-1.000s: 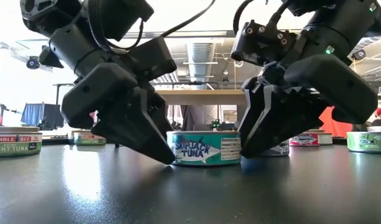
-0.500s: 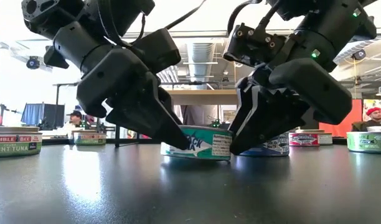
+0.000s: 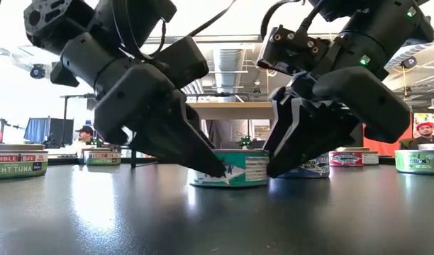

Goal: Stack canned seafood by type on shelf
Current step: Put the top light blue tuna can on the shelf

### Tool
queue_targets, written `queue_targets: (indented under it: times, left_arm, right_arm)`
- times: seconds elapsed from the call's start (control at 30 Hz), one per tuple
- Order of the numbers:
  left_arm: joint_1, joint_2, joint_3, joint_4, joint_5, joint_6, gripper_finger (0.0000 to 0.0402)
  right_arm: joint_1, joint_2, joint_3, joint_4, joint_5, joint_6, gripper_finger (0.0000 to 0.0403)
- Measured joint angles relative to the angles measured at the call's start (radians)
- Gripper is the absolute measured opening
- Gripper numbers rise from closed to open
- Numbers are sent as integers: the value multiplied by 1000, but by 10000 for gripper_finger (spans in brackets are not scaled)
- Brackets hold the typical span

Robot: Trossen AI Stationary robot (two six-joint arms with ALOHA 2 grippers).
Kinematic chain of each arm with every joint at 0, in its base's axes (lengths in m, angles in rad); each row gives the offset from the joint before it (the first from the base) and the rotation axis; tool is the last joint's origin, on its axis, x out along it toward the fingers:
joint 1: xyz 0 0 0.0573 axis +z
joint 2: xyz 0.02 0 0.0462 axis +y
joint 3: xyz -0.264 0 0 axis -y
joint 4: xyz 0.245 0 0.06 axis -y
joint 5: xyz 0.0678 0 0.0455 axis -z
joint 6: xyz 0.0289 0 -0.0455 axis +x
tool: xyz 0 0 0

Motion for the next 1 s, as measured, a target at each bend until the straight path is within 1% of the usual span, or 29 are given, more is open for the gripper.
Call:
queue_targets:
  times: [0.17,0.3,0.43,0.7,0.83,1.0]
  left_arm:
    - [-1,48,0,86,-30,-2,399]
    - [-5,58,-5,127,-44,-2,399]
    - [-17,60,-36,194,-72,-3,399]
    - [-30,63,-144,444,-120,-9,399]
    - [-30,63,-160,472,-122,-9,398]
    - [-31,122,-145,508,-125,-5,398]
  right_arm:
    - [0,-1,0,-16,0,2,194]
    - [0,-2,0,-23,-1,10,194]
    - [0,-2,0,-16,-1,9,194]
    - [-1,0,-1,8,17,16,194]
    - [-4,0,-1,23,18,33,194]
    - [-8,2,-3,21,15,35,194]
